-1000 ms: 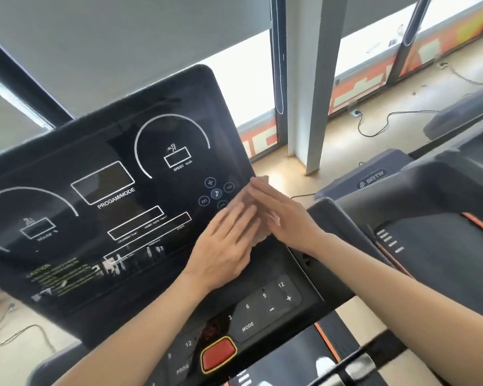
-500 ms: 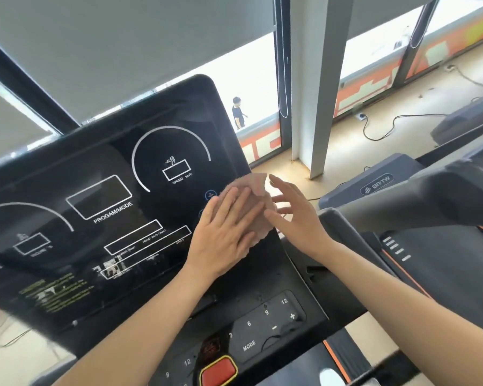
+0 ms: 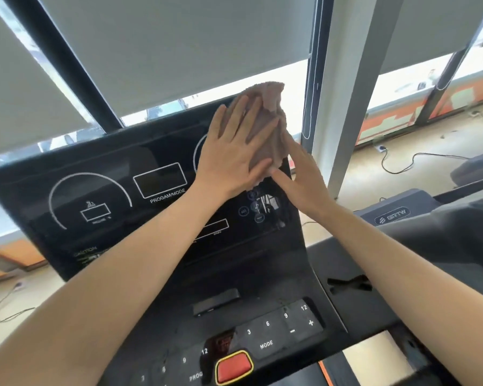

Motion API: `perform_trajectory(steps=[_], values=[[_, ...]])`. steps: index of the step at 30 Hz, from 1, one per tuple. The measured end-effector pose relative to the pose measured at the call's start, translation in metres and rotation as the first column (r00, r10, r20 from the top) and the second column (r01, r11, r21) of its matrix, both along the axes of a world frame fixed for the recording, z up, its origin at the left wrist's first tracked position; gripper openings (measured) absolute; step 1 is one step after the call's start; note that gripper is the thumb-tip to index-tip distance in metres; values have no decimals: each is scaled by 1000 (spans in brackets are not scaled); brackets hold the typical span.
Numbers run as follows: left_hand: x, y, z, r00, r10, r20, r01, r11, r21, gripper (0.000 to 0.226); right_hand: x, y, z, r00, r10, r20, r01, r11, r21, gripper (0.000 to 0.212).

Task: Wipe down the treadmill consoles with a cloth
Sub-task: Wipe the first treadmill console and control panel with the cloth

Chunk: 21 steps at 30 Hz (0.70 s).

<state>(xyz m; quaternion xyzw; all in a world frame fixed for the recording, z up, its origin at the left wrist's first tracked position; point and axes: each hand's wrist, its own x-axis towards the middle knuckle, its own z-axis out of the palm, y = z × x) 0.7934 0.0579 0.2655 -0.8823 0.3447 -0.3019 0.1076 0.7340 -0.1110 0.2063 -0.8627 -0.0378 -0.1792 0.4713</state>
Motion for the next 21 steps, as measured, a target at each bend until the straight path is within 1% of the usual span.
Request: perform_trajectory(steps=[3, 7, 11, 16, 18, 21], values=[[4, 6, 8, 1000, -12, 17, 12, 1000, -6, 72, 14, 7, 17, 999, -50, 10, 51, 998, -30, 77], [5, 15, 12, 999, -23, 47, 25, 998, -55, 73, 24, 10, 38, 993, -113, 17, 114, 989, -92, 71], [-1, 24, 1, 1000, -14, 24, 16, 997, -73, 74, 23, 6, 45, 993, -120, 12, 121, 984, -132, 68], [-23, 31, -34, 998, -39, -39, 33, 991, -128, 68, 4, 0, 28, 996, -88, -22, 84, 989, -121, 67], [-33, 34, -55, 997, -55, -51, 48, 992, -119, 67, -9, 1, 17, 994, -108, -31, 104, 989, -105, 63], [-51, 39, -90, 994, -85, -74, 77, 992, -102, 67, -32, 1, -9, 993, -119, -26, 115, 984, -133, 55]])
